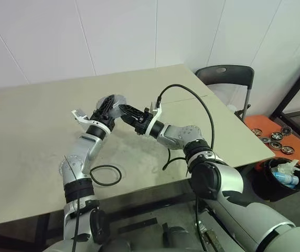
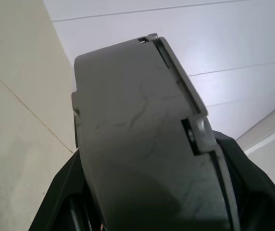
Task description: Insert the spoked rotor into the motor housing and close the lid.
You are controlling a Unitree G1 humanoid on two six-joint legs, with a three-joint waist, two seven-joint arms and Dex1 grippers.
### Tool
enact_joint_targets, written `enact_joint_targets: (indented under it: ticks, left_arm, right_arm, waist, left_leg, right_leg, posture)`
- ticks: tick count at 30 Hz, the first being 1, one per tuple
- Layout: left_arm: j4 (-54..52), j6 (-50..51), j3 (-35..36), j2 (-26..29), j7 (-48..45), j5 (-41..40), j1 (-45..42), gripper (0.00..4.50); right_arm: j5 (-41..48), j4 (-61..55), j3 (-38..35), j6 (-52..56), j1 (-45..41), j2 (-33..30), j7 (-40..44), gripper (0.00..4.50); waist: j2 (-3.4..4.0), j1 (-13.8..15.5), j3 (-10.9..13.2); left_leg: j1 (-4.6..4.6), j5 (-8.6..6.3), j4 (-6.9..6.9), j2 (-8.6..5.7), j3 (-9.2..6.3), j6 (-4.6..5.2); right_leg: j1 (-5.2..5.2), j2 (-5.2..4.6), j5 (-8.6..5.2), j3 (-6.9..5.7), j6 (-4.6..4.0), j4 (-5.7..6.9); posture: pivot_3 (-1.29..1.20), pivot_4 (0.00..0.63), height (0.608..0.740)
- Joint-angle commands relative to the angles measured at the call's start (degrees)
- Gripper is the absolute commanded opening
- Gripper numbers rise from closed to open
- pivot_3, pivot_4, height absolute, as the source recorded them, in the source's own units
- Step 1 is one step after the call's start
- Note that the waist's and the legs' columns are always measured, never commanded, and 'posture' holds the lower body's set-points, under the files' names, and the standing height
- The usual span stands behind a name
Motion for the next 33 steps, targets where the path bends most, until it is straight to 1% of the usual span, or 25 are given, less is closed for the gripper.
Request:
enact_joint_targets:
  ticks: [1,7,8,10,14,16,19,23,26,29,33]
  left_arm:
    - [-2.7,-5.7,3.0,3.3,0.4,1.4,-2.4,2.46]
    - [-3.4,-5.7,2.1,2.6,0.7,1.8,-1.7,2.46]
    - [-3.5,-5.8,2.0,2.5,0.7,1.9,-1.7,2.46]
    - [-3.5,-6.0,1.8,2.5,0.8,1.9,-1.5,2.46]
    - [-3.4,-6.5,1.5,2.6,0.8,2.0,-1.4,2.46]
    - [-3.3,-6.7,1.5,2.7,0.7,2.1,-1.5,2.46]
    - [-3.4,-6.9,1.8,3.5,0.7,2.3,-1.8,2.46]
    - [-7.1,-7.1,2.4,7.2,0.8,3.8,0.1,2.46]
    - [-8.1,-7.6,5.1,11.7,1.2,4.2,2.9,2.46]
    - [-6.1,-9.2,7.8,17.4,0.9,6.6,5.0,2.46]
    - [1.6,-11.3,9.3,23.9,-1.1,12.1,5.5,2.46]
  right_arm:
    - [-0.4,-1.0,1.3,2.8,-0.8,-0.3,1.9,2.11]
    - [-1.8,-1.7,2.2,-1.2,-0.7,-0.1,1.9,2.11]
    - [-1.7,-1.3,2.1,-0.9,-0.8,-0.1,1.7,2.60]
    - [-1.1,-0.7,1.7,0.7,-1.1,-0.2,1.3,3.12]
    - [-1.4,-0.6,1.8,1.1,-1.0,-0.2,0.9,3.12]
    - [-1.5,-0.5,1.8,0.9,-0.9,-0.3,0.8,3.12]
    - [-1.6,-0.4,1.7,0.3,-0.8,-0.5,0.6,3.12]
    - [-2.0,0.1,1.6,-0.6,-0.6,-0.7,-0.1,3.12]
    - [-2.1,0.4,1.6,-1.0,-0.6,-0.6,-0.4,3.12]
    - [-2.4,0.7,1.7,-1.8,-0.6,-0.1,-0.8,3.12]
    - [-2.8,1.5,1.7,-3.2,-0.7,0.7,-1.6,3.12]
  waist:
    - [0.00,0.0,0.0]
    - [0.00,0.0,0.0]
    - [0.00,-0.1,0.0]
    - [-0.01,-0.2,0.0]
    - [-0.01,0.3,0.0]
    - [-0.03,1.2,0.0]
    - [-0.04,1.7,0.0]
    - [-0.04,1.4,0.0]
    - [-0.04,1.1,0.0]
    - [-0.04,1.1,0.0]
    - [-0.05,1.5,0.0]
  left_leg:
    - [0.00,0.00,0.00,0.00,0.00,0.00]
    - [-0.01,0.00,0.00,0.00,0.00,0.00]
    - [0.00,0.00,0.00,0.00,0.00,0.00]
    - [0.02,0.00,-0.01,0.03,0.04,0.00]
    - [-0.01,0.00,-0.02,0.03,-0.01,0.00]
    - [-0.04,0.00,0.00,0.00,0.01,0.00]
    - [-0.06,0.00,0.00,-0.03,0.01,0.00]
    - [-0.06,0.00,-0.01,-0.02,0.00,0.00]
    - [0.01,0.00,-0.10,0.03,0.07,0.00]
    - [0.03,0.00,-0.16,0.12,0.05,0.00]
    - [0.01,0.00,-0.10,0.09,0.02,0.00]
  right_leg:
    - [0.00,0.00,0.00,0.00,0.00,0.00]
    - [0.00,0.00,0.00,0.00,0.00,-0.01]
    - [0.00,0.00,0.00,0.00,0.00,-0.01]
    - [-0.03,0.02,0.00,0.03,0.00,0.00]
    - [-0.03,0.02,0.01,0.00,-0.01,-0.01]
    - [-0.02,0.00,0.00,0.00,-0.01,-0.04]
    - [-0.02,-0.01,0.01,0.00,-0.01,-0.09]
    - [-0.04,0.00,0.01,0.00,0.00,-0.07]
    - [-0.07,0.04,0.01,0.05,-0.01,-0.05]
    - [-0.12,0.11,0.01,0.04,-0.02,0.00]
    - [-0.10,0.11,0.01,-0.01,-0.03,0.00]
  posture:
    - [0.00,0.000,0.740]
    - [0.00,0.000,0.740]
    - [0.00,0.000,0.740]
    - [0.00,0.000,0.740]
    - [0.00,0.000,0.740]
    - [0.00,0.000,0.740]
    - [0.00,0.000,0.740]
    - [0.00,0.000,0.740]
    - [0.00,0.000,0.740]
    - [0.00,0.000,0.740]
    - [0.00,0.000,0.740]
